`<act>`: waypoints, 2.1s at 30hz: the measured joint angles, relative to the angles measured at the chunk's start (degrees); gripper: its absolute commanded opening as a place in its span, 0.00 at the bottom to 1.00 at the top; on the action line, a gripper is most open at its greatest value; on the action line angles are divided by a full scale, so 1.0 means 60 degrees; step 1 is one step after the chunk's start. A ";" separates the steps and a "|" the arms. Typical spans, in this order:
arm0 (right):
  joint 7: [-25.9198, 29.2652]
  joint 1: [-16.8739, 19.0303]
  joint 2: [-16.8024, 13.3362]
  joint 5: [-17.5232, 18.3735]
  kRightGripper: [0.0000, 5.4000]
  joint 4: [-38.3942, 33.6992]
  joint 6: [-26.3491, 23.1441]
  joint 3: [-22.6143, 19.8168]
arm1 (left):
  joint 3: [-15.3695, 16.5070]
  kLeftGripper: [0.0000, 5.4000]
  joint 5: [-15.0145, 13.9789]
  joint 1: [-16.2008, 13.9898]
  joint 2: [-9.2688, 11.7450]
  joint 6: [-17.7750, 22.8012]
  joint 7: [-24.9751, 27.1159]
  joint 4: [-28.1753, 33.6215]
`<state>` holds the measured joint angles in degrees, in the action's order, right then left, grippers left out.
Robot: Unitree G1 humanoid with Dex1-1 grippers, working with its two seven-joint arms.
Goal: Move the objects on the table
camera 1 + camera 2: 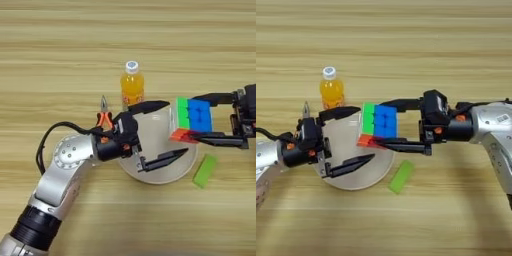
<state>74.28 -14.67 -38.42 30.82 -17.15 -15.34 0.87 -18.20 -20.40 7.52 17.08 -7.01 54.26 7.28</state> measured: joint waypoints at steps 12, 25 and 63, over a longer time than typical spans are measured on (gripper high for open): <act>-0.0004 0.0000 0.0000 0.0011 0.61 -0.0154 -0.0039 0.0249 | -0.0004 1.00 -0.0001 0.0000 0.0000 -0.0033 0.0093 0.0001; -0.0005 0.0008 -0.0002 0.0078 0.61 -0.0201 -0.0063 0.0285 | -0.0003 0.78 0.0005 0.0000 -0.0010 -0.0104 0.0099 0.0001; 0.0028 0.0196 -0.0205 0.0247 0.94 -0.0227 -0.0057 0.0556 | 0.0001 0.61 0.0042 -0.0120 -0.0028 -0.0120 0.0139 0.0006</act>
<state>74.45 -13.49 -39.65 32.30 -18.52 -15.68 4.20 -18.20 -20.15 6.80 16.91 -7.73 55.09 7.31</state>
